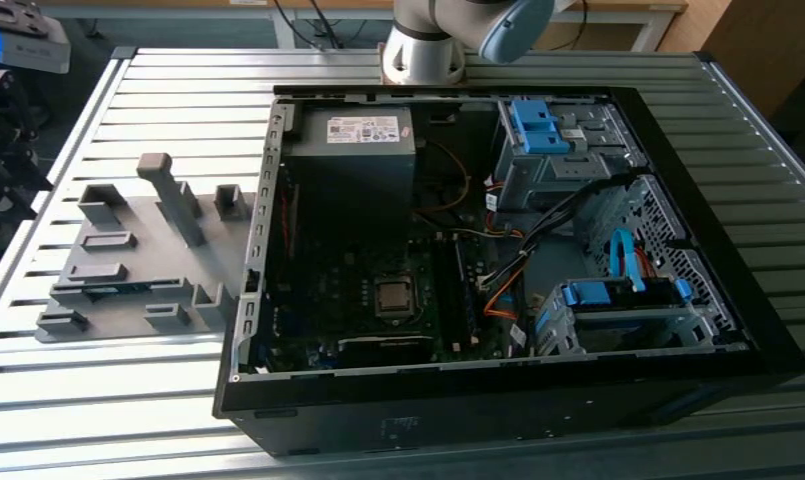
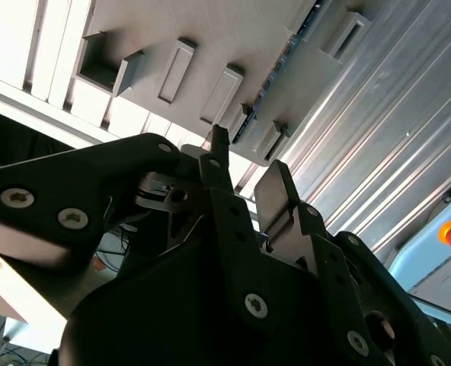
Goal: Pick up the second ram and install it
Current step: 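Pick up the second ram and move it above second insertion slot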
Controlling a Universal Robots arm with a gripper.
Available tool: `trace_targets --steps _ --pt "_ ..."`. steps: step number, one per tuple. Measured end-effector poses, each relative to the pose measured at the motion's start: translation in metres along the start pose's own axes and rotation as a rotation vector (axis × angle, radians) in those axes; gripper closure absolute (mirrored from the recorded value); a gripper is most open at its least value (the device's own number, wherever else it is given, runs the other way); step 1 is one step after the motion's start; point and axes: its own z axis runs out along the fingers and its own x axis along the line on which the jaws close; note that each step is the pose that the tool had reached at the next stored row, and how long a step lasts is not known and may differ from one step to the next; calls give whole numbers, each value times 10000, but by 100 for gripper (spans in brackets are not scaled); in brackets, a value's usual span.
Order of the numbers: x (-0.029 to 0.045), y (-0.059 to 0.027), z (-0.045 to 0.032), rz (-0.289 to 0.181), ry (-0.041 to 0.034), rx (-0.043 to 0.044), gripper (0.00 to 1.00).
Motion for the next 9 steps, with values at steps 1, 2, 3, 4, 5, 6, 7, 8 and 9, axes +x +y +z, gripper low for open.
trace_targets --steps 1,2,3,4,5,6,7,8,9 --pt "0 0 -1 0 -1 1 59" --pt "0 0 -1 0 0 0 59" --pt "0 0 3 0 0 0 59" --pt "0 0 11 0 -1 1 59" --pt "0 -1 17 0 -1 1 59" --pt "0 0 16 0 0 -1 59" --pt "0 0 16 0 1 -1 59" --pt "0 -1 18 0 0 0 59" --pt "0 -1 19 0 0 0 59"
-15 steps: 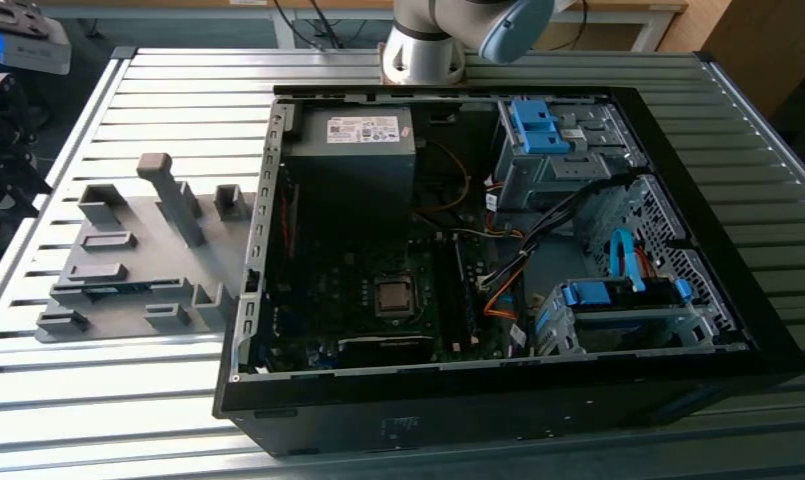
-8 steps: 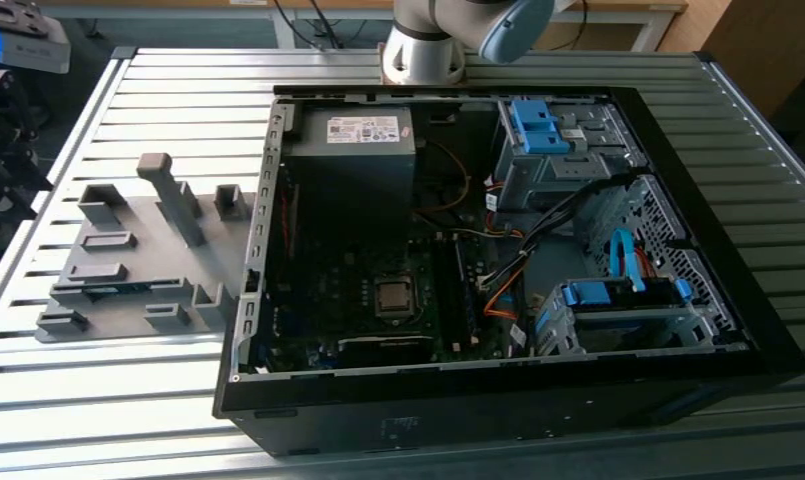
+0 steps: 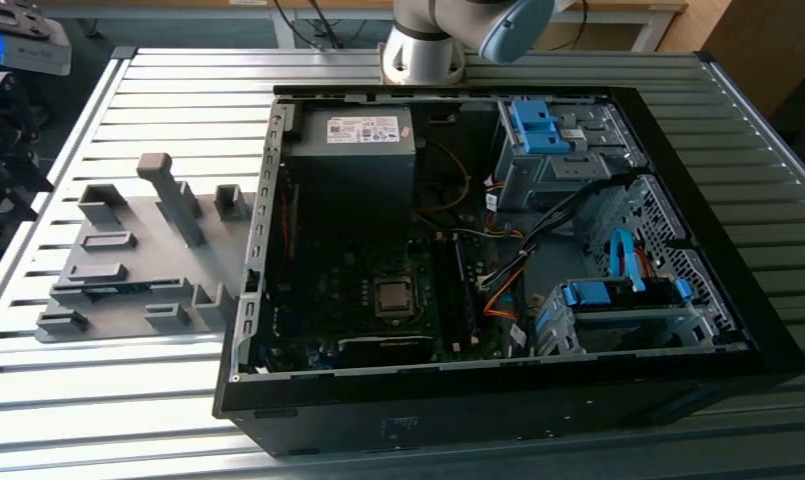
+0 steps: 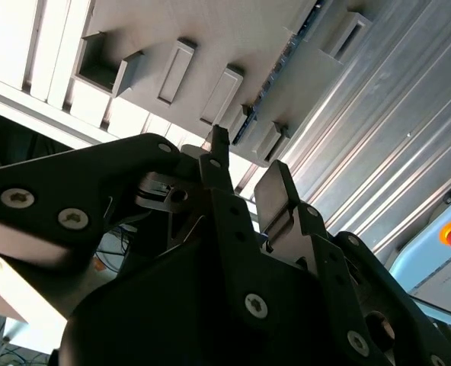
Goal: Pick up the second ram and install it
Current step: 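Pick up the second ram and move it above second insertion slot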
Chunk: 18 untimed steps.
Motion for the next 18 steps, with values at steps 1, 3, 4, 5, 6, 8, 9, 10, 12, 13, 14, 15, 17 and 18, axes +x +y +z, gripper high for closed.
trace_targets --steps 1,3,4,5,6,8,9,10,12,13,14,15,17,18 --pt "0 0 2 0 0 1 59" --pt "0 0 6 0 -1 1 59" --pt "0 0 7 0 0 0 59" --pt "0 0 10 0 0 0 59" --pt "0 0 12 0 0 0 59" --pt "0 0 17 0 0 0 59" --pt "1 0 18 0 1 -1 59" --pt "1 -1 32 0 0 0 59" --pt "1 -2 48 0 0 0 59" --pt "1 -1 50 0 0 -1 59" --pt "1 -2 52 0 0 0 59" --pt "1 -2 53 0 0 0 59" --pt "2 -2 73 0 0 0 59" --pt "2 -3 75 0 0 0 59"
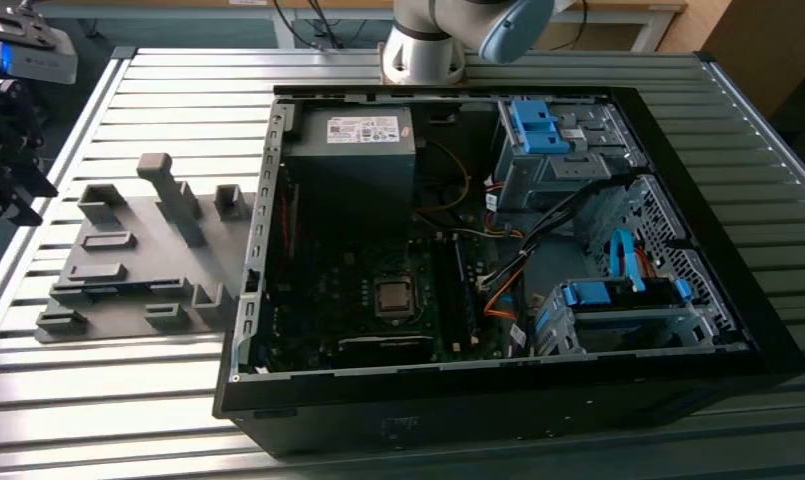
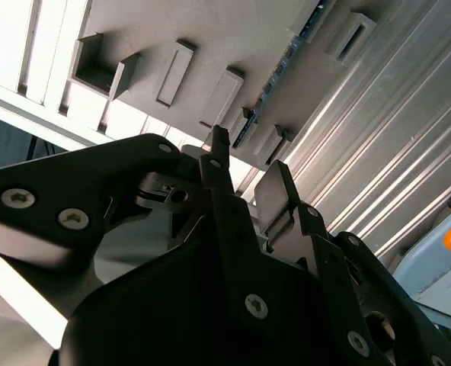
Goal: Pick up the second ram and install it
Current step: 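Pick up the second ram and move it above second insertion slot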
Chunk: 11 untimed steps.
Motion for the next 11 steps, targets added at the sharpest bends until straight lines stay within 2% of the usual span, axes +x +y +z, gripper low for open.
trace_targets --steps 11 --pt "8 -1 32 1 0 0 59"
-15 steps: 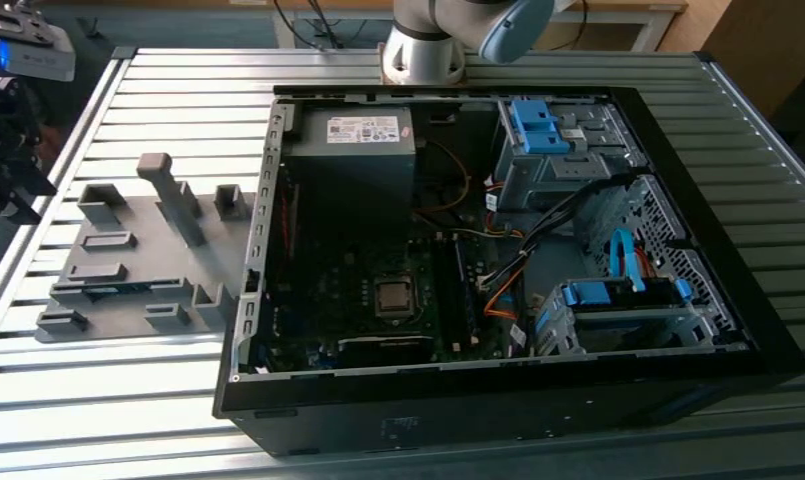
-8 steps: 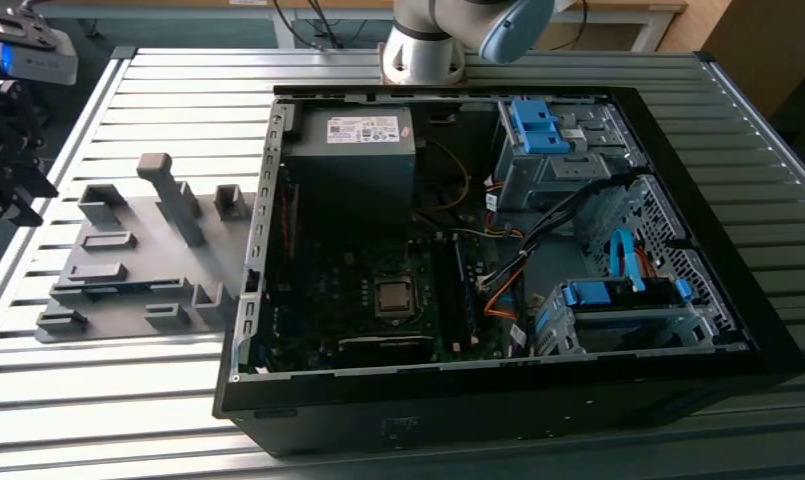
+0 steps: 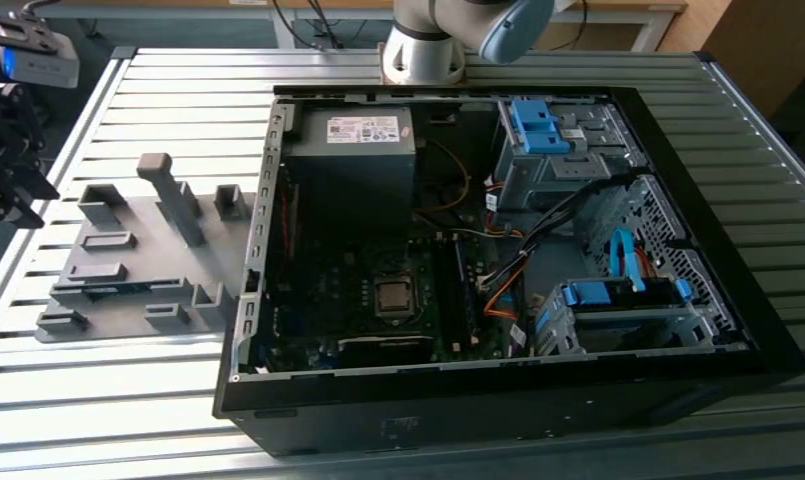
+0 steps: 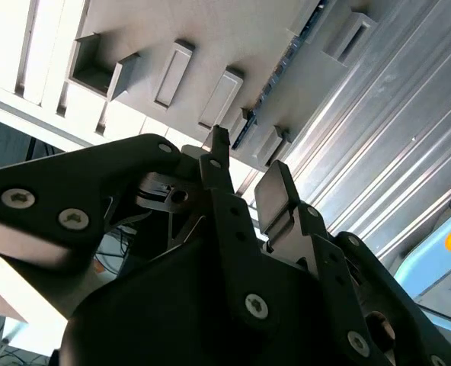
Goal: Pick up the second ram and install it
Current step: 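Pick up the second ram and move it above second insertion slot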
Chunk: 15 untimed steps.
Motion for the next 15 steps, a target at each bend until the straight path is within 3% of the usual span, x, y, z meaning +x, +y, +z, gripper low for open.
trace_targets --steps 15 --pt "3 0 5 6 0 -1 59"
